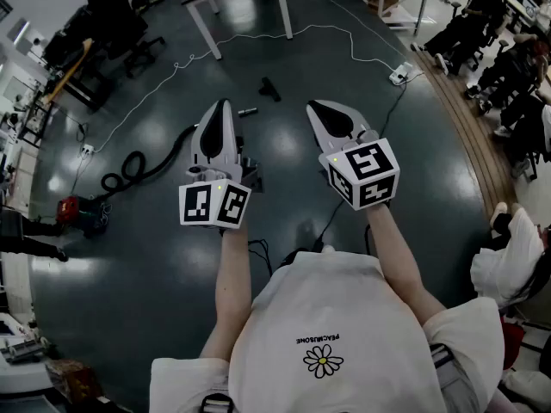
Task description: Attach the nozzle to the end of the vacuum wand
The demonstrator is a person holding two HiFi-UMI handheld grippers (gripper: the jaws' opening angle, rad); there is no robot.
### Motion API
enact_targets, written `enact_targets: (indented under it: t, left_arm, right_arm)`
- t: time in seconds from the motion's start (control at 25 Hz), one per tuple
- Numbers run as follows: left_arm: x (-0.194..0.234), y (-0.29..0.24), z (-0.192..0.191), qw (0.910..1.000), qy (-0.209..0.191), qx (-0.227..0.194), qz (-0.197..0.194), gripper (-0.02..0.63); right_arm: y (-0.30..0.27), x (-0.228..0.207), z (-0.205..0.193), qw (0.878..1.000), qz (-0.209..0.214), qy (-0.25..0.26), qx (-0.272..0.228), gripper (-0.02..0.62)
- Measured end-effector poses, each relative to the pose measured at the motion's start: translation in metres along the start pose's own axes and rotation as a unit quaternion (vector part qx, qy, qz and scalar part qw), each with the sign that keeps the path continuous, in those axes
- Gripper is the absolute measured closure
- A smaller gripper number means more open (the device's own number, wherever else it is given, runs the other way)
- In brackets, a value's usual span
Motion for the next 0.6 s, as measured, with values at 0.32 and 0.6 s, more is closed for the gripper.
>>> enact_targets:
  t: [0.32, 0.6]
  left_arm:
    - [0.008, -0.005, -0.001, 1.0000, 0.005, 0.001, 0.004, 0.603]
    - [0.019, -0.009, -0.007, 0.9999, 0.000, 0.011, 0.011, 0.603]
  right_arm:
    - [-0.005, -0.005, 0.001, 1.000, 0.000, -0.003, 0.003, 0.589]
    - [-0.012, -0.010, -0.001, 1.000, 0.014, -0.022, -0.003, 0.589]
Point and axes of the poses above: the fingertips, and each gripper's own axes: y backward along the fingers, x to its left, z out of its top, the point moved 2 cm from there along y, backward along the fingers, and after that the axes turned 3 degrees about y, right-handed, at the moved point
